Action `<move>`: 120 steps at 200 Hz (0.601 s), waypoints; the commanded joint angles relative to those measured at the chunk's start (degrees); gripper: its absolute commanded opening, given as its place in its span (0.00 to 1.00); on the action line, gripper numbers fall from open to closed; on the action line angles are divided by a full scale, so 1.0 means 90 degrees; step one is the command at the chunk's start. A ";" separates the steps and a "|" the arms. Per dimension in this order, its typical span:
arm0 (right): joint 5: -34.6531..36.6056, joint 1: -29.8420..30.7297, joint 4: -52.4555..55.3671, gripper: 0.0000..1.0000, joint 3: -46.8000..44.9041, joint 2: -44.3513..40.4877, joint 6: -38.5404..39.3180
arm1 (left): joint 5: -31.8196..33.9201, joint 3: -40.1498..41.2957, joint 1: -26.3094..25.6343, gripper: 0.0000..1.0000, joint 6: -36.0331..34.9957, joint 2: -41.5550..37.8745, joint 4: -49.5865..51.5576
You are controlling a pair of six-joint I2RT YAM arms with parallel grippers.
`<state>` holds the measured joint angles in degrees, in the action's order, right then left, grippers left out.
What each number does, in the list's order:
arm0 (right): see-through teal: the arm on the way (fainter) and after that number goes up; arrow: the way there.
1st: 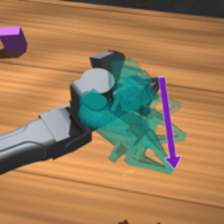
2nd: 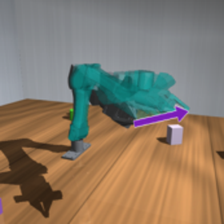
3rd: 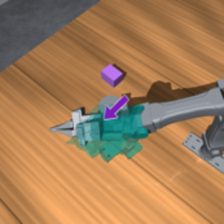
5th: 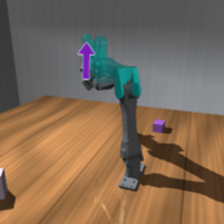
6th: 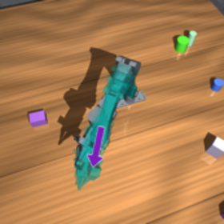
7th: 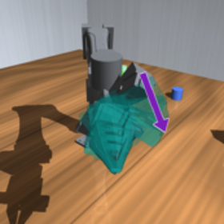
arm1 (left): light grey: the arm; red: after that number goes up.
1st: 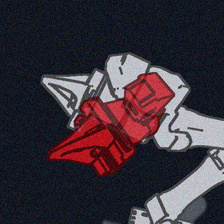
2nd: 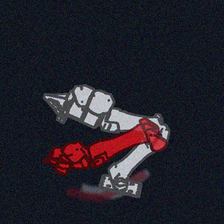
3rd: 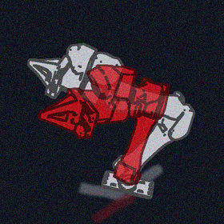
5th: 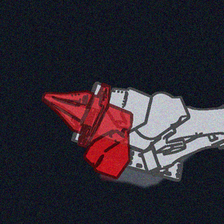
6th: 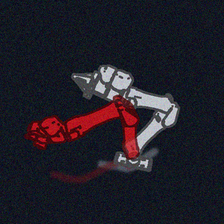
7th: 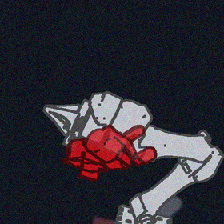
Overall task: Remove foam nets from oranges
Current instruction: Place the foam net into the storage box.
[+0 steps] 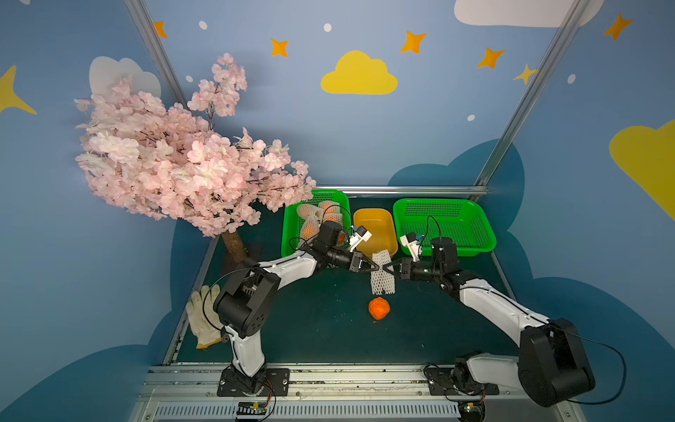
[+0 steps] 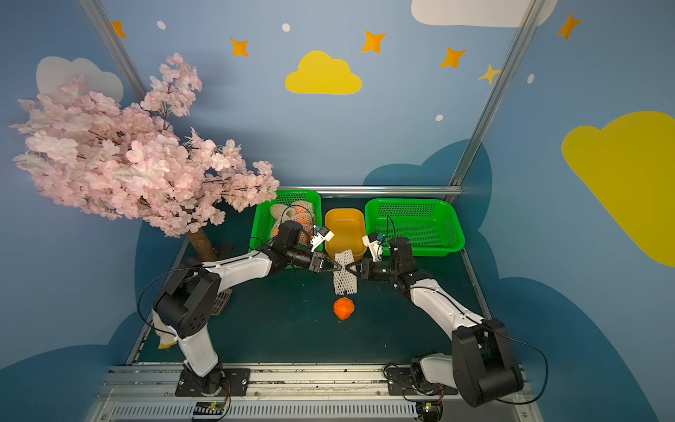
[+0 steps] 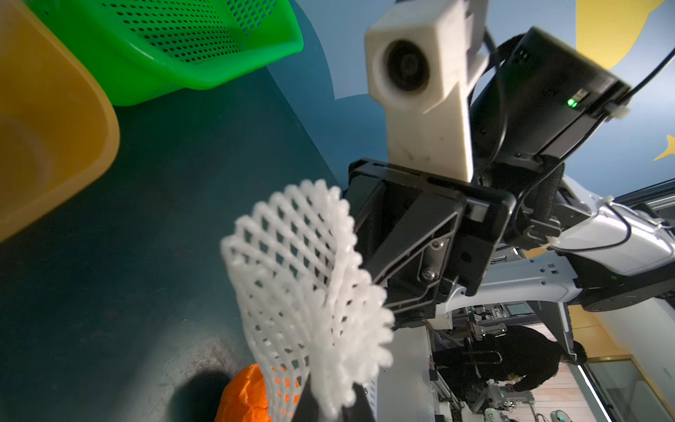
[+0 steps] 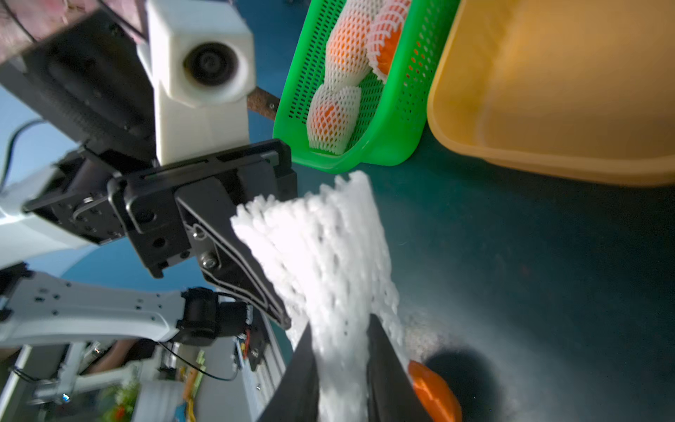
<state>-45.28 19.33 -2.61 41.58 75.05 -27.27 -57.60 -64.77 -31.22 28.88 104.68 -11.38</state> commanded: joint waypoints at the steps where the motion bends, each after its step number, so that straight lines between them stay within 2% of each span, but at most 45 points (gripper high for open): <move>1: -0.0405 -0.0013 0.0212 0.03 0.0472 0.0226 0.0129 | 0.0291 -0.0225 0.0198 0.36 -0.0068 0.0030 0.0558; 13: -0.0442 -0.0038 0.0513 0.00 0.0754 0.0389 0.0113 | 0.0474 -0.0293 0.0362 0.52 -0.0006 -0.0066 0.0752; 29: -0.0289 -0.0089 0.1002 0.00 0.1198 0.0607 -0.0018 | 0.0727 -0.0250 0.0569 0.67 0.0078 -0.0353 0.0818; 37: -0.0255 -0.0153 0.1282 0.00 0.1489 0.0771 -0.0092 | 0.0938 -0.0226 0.0641 0.73 -0.0047 -0.0600 0.0954; 56: -0.0236 -0.0352 0.1989 0.00 0.2306 0.1325 -0.0281 | 0.1531 -0.0254 0.0705 0.99 -0.0537 -0.1316 0.1459; 78: -0.0350 -0.0460 0.2307 0.00 0.3172 0.2013 -0.0588 | 0.2256 -0.0199 0.0706 1.00 -0.0997 -0.2130 0.1820; 120: -0.0099 -0.0400 0.3253 0.00 0.5048 0.3674 -0.0896 | 0.3086 0.0197 0.0537 1.00 -0.1661 -0.3487 0.2159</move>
<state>-47.42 15.11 18.20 79.46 101.47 -33.19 -36.71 -65.82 -25.32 19.64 77.71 3.49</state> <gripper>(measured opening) 0.057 0.995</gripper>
